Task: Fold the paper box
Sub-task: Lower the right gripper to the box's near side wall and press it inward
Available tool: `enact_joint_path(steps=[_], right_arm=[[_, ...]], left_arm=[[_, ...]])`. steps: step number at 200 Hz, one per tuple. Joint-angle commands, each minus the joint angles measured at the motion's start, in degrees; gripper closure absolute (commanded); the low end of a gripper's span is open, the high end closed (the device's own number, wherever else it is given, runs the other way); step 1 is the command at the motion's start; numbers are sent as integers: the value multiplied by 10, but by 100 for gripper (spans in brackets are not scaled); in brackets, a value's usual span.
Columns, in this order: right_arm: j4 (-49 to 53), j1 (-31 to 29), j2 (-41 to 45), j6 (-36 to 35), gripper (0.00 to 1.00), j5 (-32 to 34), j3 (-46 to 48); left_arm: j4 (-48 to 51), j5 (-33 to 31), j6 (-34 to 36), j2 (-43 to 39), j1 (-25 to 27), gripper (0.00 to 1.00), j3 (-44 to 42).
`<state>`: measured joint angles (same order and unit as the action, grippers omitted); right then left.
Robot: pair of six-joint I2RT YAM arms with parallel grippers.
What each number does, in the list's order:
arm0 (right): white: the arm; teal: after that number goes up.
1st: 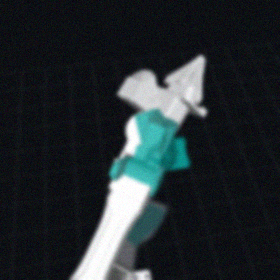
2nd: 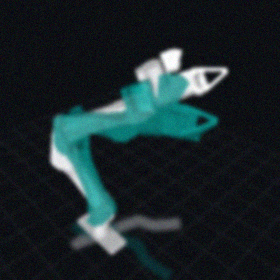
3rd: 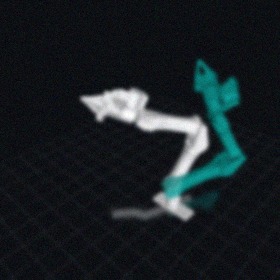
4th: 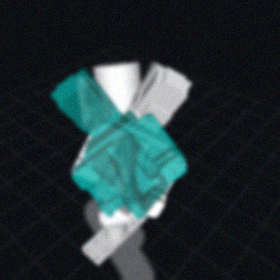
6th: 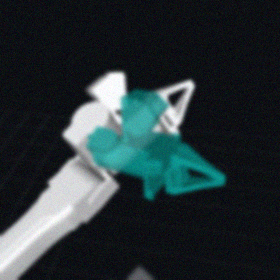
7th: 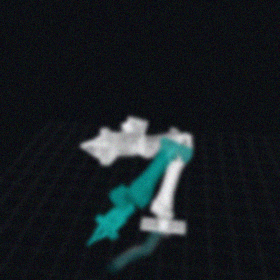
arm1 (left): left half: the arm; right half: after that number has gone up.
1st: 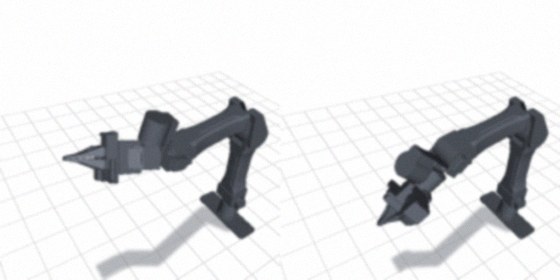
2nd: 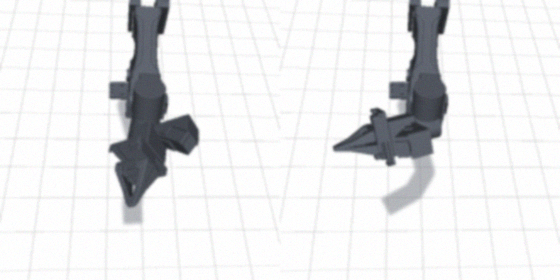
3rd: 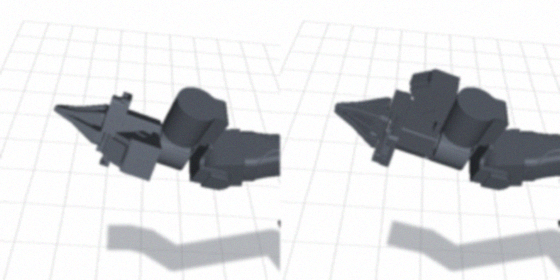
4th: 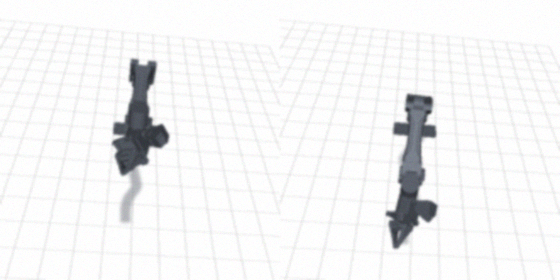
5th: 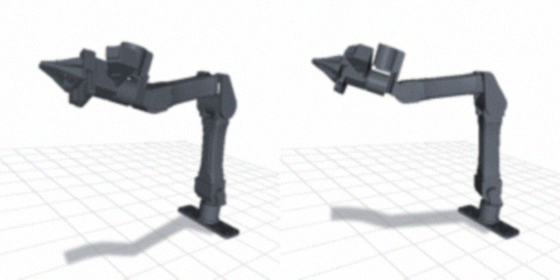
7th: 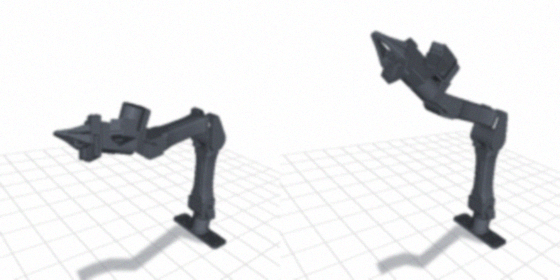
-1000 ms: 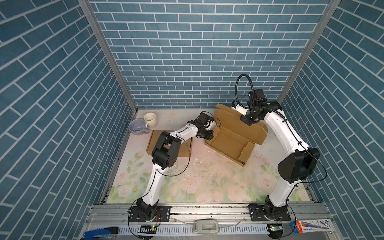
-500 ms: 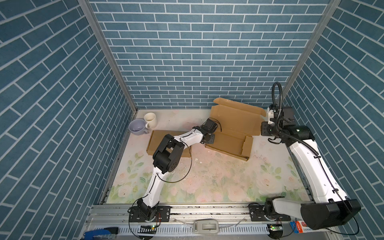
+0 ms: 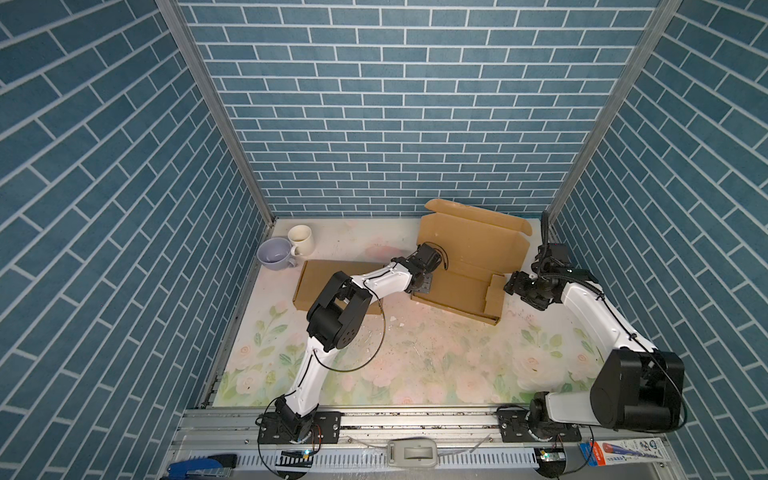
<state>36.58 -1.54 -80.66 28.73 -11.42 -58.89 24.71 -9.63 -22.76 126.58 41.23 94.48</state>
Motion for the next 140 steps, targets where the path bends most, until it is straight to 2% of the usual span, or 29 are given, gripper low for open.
enact_joint_path(steps=[1, 22, 47, 94, 140], right_arm=[[-68, -2, -42, 30, 31, -44, 21], [-74, -14, -73, 22, 38, -13, 25], [-61, -44, -113, 10, 50, 59, 23], [47, -144, -211, -3, 74, 316, -44], [101, -208, -283, 22, 100, 427, -74]], left_arm=[[62, -3, -7, 0, -3, 100, -15], [64, -2, -9, 0, -3, 100, -16], [65, 5, -18, 0, -3, 100, -19], [69, 10, -46, -27, 10, 100, -50], [74, -15, -72, -30, 40, 100, -62]])
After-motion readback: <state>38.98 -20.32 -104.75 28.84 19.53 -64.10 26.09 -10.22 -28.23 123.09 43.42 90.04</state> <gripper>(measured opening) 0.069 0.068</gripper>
